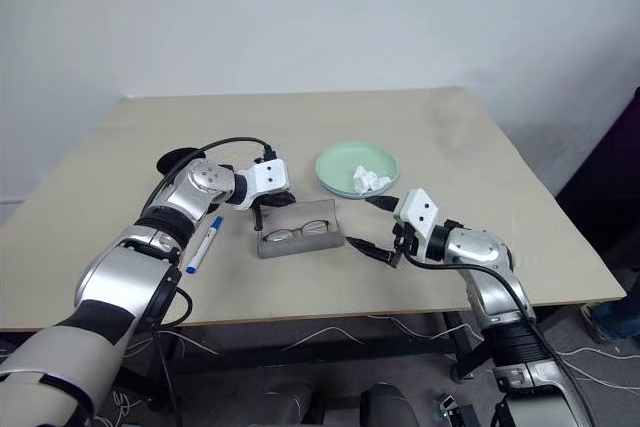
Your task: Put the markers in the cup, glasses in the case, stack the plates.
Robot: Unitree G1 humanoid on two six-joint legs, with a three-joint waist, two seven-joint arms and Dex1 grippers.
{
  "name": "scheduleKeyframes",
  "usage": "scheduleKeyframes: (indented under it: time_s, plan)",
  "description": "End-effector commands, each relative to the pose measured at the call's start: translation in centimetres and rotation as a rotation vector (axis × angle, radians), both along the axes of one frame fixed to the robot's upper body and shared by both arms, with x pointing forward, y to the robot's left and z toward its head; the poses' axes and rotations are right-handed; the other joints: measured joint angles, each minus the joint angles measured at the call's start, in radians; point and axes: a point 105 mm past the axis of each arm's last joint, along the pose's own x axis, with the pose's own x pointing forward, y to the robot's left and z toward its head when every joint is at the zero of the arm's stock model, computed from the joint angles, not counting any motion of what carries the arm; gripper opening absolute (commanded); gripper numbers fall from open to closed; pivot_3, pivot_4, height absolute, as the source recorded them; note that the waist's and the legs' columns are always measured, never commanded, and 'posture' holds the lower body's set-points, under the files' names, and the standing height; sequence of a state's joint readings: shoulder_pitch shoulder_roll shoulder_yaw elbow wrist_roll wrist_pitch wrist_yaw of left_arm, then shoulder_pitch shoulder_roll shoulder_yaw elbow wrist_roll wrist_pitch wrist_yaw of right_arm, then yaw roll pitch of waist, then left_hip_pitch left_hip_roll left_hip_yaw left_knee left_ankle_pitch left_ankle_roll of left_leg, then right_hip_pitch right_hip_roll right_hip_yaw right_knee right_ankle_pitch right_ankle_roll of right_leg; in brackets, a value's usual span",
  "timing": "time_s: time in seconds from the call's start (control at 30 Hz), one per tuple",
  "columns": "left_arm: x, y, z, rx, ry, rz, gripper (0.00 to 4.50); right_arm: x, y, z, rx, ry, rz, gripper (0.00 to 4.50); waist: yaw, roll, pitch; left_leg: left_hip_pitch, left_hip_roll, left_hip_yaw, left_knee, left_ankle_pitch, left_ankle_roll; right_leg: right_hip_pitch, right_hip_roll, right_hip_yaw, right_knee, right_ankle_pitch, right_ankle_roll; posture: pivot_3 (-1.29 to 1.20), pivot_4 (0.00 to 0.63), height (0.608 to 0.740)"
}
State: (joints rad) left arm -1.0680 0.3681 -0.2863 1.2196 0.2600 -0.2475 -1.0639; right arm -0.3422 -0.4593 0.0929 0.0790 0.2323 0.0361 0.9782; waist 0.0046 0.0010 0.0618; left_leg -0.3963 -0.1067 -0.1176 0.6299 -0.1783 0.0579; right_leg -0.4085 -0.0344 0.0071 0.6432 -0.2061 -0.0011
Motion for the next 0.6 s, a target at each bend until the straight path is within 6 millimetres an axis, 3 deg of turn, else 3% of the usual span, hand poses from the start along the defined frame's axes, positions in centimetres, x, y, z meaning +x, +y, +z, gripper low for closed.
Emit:
scheduleKeyframes:
  time_s: [0.03,0.27,0.47,0.6]
  plan:
    - [-0.4,-0.6,1.6,-0.095,0.032,-0.04,0.03,0.2,-0.4,1.7,0.023,-0.054,-0.01,4.5,-0.002,0.0,0.0,0.0,0.0,0.0,0.0,0.0,0.0,-0.001,0.0,0.0,0.0,0.0,0.0,0.0,0.0,0.736]
    - [-4.2,-1.0,0.7,-0.123,0.141,-0.174,0.03,0.3,-0.3,1.5,0.023,-0.046,-0.011,4.5,-0.006,0.0,0.0,0.0,0.0,0.0,0.0,0.0,0.0,-0.001,0.0,0.001,0.0,0.0,0.0,0.0,0.0,0.736]
    - [-5.6,-0.2,-0.3,-0.124,0.15,-0.079,0.03,0.4,0.0,1.3,0.021,-0.039,0.006,4.5,-0.004,0.0,0.0,0.001,0.0,0.0,0.0,0.0,0.0,0.0,0.0,0.002,0.0,0.0,-0.001,0.0,0.0,0.736]
    - [-5.3,0.4,0.1,-0.173,0.095,0.046,0.03,0.4,0.2,1.3,0.018,-0.037,0.018,4.5,-0.005,0.001,0.0,0.001,0.0,0.0,0.0,0.0,0.0,0.0,0.0,0.002,0.001,0.0,-0.001,0.0,0.0,0.736]
